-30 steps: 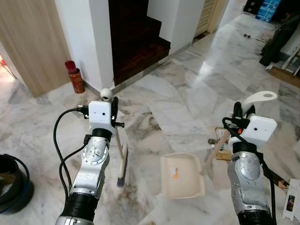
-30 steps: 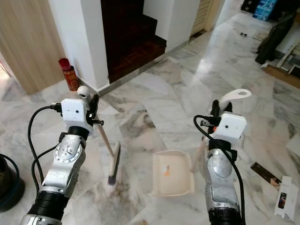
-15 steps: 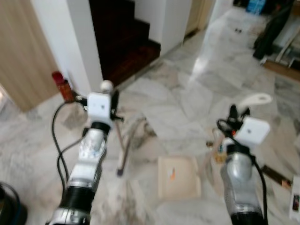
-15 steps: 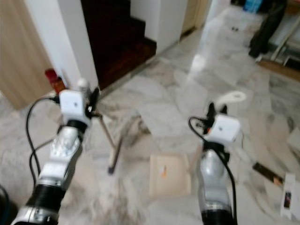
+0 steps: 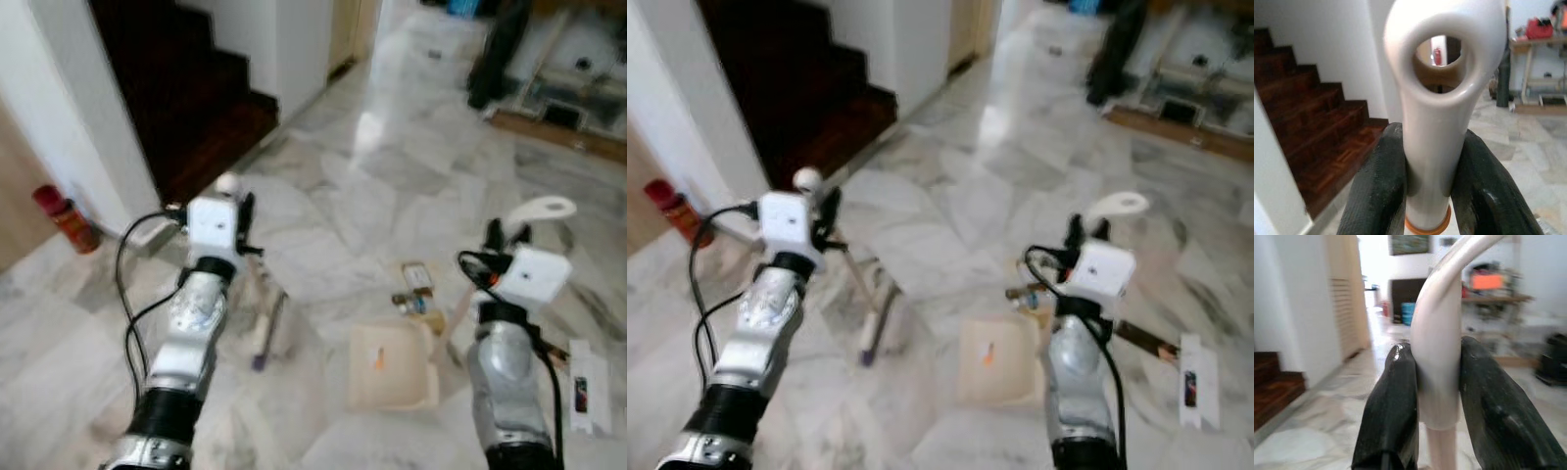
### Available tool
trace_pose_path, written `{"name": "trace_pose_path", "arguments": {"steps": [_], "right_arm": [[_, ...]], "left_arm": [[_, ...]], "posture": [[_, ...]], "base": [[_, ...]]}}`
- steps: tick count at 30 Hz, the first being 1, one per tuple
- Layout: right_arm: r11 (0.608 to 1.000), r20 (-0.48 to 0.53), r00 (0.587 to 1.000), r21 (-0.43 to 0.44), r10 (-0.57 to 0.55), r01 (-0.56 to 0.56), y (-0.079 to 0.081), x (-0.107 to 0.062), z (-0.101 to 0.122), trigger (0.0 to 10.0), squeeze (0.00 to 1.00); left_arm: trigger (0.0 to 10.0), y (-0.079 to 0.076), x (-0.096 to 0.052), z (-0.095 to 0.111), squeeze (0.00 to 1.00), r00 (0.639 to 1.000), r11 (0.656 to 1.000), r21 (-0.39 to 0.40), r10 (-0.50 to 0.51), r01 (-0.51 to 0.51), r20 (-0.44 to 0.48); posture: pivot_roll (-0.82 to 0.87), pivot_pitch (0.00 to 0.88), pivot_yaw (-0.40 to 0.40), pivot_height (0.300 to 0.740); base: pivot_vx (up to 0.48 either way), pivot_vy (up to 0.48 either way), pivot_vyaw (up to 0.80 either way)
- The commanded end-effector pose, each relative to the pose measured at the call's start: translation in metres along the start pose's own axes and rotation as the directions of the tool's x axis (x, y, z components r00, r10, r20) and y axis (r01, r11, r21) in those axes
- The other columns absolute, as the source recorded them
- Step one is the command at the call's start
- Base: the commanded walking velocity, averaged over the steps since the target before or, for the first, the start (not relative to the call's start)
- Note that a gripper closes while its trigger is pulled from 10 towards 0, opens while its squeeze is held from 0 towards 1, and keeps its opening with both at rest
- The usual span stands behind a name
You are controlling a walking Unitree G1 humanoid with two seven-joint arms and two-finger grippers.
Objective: Sweep floor
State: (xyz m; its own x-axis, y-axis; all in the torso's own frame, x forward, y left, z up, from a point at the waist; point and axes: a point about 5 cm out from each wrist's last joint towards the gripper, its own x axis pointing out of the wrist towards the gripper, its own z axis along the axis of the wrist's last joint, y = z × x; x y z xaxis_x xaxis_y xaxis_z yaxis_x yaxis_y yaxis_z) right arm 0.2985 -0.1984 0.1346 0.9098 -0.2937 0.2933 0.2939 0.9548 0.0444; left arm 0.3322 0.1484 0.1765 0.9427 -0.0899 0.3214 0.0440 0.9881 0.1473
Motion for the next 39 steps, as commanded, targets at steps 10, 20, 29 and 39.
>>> {"name": "trace_pose_path", "arguments": {"steps": [10,20,29,39], "right_arm": [[1.0,0.047,0.999,0.013,-0.012,0.011,-0.0052,0.0048,0.0114,10.0,0.0],[1.0,0.047,0.999,0.011,-0.009,0.008,-0.0057,0.0059,0.0115,10.0,0.0],[1.0,0.045,0.999,0.011,-0.009,0.008,-0.0063,0.006,0.0118,10.0,0.0],[1.0,0.041,0.999,0.013,-0.008,0.007,-0.006,0.0054,0.0107,10.0,0.0]], "left_arm": [[10.0,-0.01,0.0017,0.0103,0.0,0.999,1.0,-0.019,-0.013,0.014,0.048],[10.0,-0.0105,0.0014,0.0098,0.0,0.999,1.0,-0.025,-0.008,0.01,0.048],[10.0,-0.0103,0.0008,0.0099,0.0,0.999,1.0,-0.026,-0.005,0.006,0.048],[10.0,-0.0109,0.0,0.0089,0.0,0.999,1.0,-0.029,-0.006,0.007,0.047]], "posture": [[0.07,0.106,-0.026,0.74],[0.07,0.103,-0.031,0.74],[0.07,0.104,-0.034,0.74],[0.07,0.102,-0.036,0.74]], "base": [[0.299,0.0,-0.16],[0.289,0.0,0.0],[0.28,0.0,-0.27],[0.274,0.0,-0.64]]}}
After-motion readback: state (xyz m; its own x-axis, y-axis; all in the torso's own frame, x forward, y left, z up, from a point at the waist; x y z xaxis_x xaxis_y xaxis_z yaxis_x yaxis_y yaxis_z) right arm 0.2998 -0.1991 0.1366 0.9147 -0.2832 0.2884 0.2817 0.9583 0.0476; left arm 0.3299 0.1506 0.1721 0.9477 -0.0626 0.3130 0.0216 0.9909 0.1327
